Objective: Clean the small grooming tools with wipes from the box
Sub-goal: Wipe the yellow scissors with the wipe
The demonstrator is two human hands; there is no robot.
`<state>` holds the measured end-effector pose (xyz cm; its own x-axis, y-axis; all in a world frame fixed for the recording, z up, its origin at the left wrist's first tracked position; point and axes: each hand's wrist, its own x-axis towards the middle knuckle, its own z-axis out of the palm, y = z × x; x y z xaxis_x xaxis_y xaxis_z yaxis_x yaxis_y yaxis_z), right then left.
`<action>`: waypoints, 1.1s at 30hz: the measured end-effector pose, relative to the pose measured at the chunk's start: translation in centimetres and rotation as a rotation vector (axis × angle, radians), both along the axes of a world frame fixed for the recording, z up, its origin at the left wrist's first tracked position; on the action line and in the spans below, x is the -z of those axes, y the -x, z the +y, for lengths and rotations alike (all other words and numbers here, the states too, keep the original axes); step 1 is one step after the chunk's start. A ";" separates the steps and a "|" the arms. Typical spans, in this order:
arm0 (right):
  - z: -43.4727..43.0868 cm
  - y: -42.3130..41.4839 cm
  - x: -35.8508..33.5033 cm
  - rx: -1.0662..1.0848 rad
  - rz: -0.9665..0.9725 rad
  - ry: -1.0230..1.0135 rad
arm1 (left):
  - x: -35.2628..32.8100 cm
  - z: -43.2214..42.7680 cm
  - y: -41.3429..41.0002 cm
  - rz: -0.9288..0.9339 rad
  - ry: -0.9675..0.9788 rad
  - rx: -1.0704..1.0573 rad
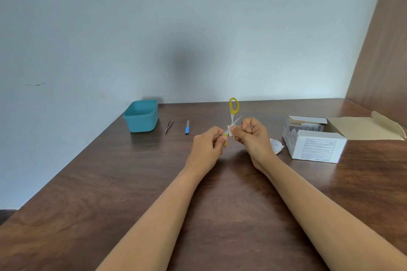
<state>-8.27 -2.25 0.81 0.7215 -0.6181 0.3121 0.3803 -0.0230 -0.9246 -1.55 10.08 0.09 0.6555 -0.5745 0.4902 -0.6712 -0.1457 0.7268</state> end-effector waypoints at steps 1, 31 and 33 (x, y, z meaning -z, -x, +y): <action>0.0 0.0 0.0 0.000 -0.002 -0.024 | 0.0 0.0 0.0 0.005 0.000 0.002; 0.0 0.1 -0.1 -0.011 -0.010 -0.245 | 0.0 0.0 0.0 0.029 -0.007 0.052; 0.0 0.2 -0.2 -0.016 -0.002 -0.232 | 0.0 0.0 0.0 0.032 -0.012 0.052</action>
